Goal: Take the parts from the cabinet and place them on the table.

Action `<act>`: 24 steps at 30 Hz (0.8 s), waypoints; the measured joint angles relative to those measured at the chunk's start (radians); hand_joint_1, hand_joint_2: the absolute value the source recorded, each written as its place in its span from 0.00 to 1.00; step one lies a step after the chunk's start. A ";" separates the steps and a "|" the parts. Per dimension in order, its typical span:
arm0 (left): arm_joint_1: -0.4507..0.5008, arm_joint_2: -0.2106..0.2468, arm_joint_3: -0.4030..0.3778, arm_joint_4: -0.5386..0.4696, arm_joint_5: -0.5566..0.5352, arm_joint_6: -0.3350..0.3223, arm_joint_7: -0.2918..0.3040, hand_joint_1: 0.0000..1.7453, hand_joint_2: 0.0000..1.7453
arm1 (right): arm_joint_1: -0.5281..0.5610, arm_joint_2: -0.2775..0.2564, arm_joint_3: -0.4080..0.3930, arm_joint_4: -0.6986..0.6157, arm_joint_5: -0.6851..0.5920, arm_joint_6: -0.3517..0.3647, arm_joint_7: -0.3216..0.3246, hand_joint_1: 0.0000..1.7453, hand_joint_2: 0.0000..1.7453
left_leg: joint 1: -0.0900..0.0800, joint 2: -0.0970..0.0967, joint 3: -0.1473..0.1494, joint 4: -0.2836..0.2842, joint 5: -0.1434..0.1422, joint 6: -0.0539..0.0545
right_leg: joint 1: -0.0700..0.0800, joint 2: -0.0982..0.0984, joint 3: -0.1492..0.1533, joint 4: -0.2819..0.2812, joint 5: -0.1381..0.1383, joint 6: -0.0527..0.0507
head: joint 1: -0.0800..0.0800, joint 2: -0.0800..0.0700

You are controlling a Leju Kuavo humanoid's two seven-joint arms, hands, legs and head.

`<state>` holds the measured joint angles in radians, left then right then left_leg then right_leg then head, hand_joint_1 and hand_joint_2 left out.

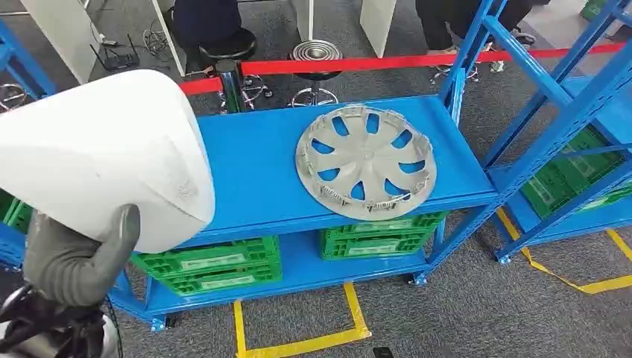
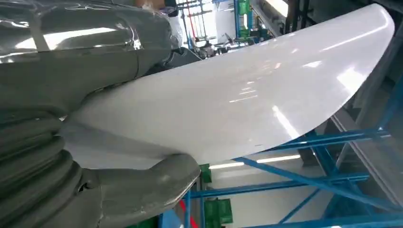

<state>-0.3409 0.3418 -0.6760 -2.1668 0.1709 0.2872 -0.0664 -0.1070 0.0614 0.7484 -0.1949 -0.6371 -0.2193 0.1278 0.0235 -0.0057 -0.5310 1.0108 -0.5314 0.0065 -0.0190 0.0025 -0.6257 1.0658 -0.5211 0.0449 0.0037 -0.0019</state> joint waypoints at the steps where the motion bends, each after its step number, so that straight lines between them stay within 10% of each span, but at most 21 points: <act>1: 0.001 0.000 -0.001 0.000 0.000 0.003 0.000 1.00 1.00 | 0.000 0.000 0.002 0.000 0.001 0.001 0.001 0.00 1.00 | -0.003 0.000 -0.010 0.000 0.008 0.005 | 0.000 0.000 -0.020 0.069 -0.055 0.002 | 0.009 0.000; 3: 0.011 0.000 -0.002 0.000 0.000 0.013 -0.004 1.00 1.00 | -0.002 0.000 0.003 0.000 0.008 0.005 0.013 0.00 1.00 | -0.010 0.000 -0.032 0.001 0.024 0.010 | 0.001 0.000 -0.059 0.218 -0.135 0.003 | 0.021 0.000; 5: 0.027 0.000 -0.002 0.000 -0.002 0.023 -0.004 1.00 1.00 | -0.005 0.000 0.006 0.000 0.012 0.010 0.024 0.00 1.00 | -0.019 0.000 -0.051 0.002 0.039 0.012 | 0.004 0.000 -0.035 0.238 -0.116 -0.005 | 0.026 0.000; 8: 0.042 0.000 -0.004 -0.002 -0.010 0.039 0.002 1.00 1.00 | -0.006 0.000 0.011 0.000 0.023 0.013 0.046 0.00 1.00 | -0.032 -0.002 -0.069 0.002 0.059 0.014 | 0.022 0.001 0.117 0.010 -0.024 -0.045 | 0.031 0.000; 9: 0.051 0.000 -0.004 -0.004 -0.014 0.047 0.009 1.00 1.00 | -0.009 -0.009 0.012 0.001 0.031 0.013 0.054 0.00 1.00 | -0.033 0.001 -0.074 0.002 0.063 0.010 | 0.032 -0.002 0.161 -0.069 -0.039 -0.070 | 0.026 0.000; 13: 0.075 0.001 -0.005 -0.016 -0.024 0.063 0.022 1.00 1.00 | -0.011 -0.010 0.029 0.000 0.043 0.016 0.063 0.00 1.00 | -0.026 0.010 -0.084 -0.003 0.093 -0.015 | 0.039 0.001 0.163 -0.108 -0.019 -0.073 | 0.028 0.000; 15: 0.084 0.004 -0.004 -0.023 -0.028 0.068 0.023 1.00 1.00 | -0.012 -0.016 0.031 0.001 0.044 0.009 0.063 0.00 1.00 | -0.026 0.006 -0.105 0.030 0.031 -0.026 | 0.027 -0.007 0.154 -0.129 0.012 -0.074 | 0.021 0.000; 17: 0.093 0.004 -0.005 -0.026 -0.032 0.069 0.023 1.00 1.00 | -0.013 -0.020 0.036 0.001 0.044 0.007 0.061 0.00 1.00 | -0.016 0.004 -0.140 0.154 -0.080 -0.038 | 0.025 -0.009 0.125 -0.126 0.028 -0.077 | 0.004 0.000; 19: 0.101 0.004 -0.005 -0.026 -0.032 0.071 0.023 1.00 1.00 | -0.012 -0.022 0.037 0.001 0.044 0.007 0.060 0.00 1.00 | -0.009 0.004 -0.167 0.280 -0.123 -0.049 | 0.022 -0.012 0.095 -0.119 0.046 -0.073 | -0.002 0.000; 22: 0.107 0.004 -0.005 -0.028 -0.032 0.072 0.023 1.00 1.00 | -0.012 -0.026 0.043 0.001 0.043 0.007 0.059 0.00 1.00 | 0.005 0.006 -0.080 0.205 -0.012 -0.067 | 0.010 -0.014 0.045 -0.093 0.064 -0.057 | -0.010 0.000; 24: 0.106 0.004 -0.005 -0.031 -0.033 0.073 0.023 1.00 1.00 | -0.013 -0.030 0.043 0.001 0.043 0.006 0.058 0.00 1.00 | 0.017 0.006 0.033 0.043 -0.032 -0.083 | 0.008 -0.011 0.017 -0.064 0.067 -0.046 | -0.018 0.000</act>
<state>-0.2350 0.3460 -0.6806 -2.1973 0.1381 0.3597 -0.0435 -0.1203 0.0313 0.7912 -0.1938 -0.5936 -0.2136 0.1862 0.0406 0.0003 -0.4980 1.0534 -0.5635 -0.0768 -0.0112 -0.0089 -0.6087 1.0018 -0.4540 -0.0008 -0.0145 -0.0019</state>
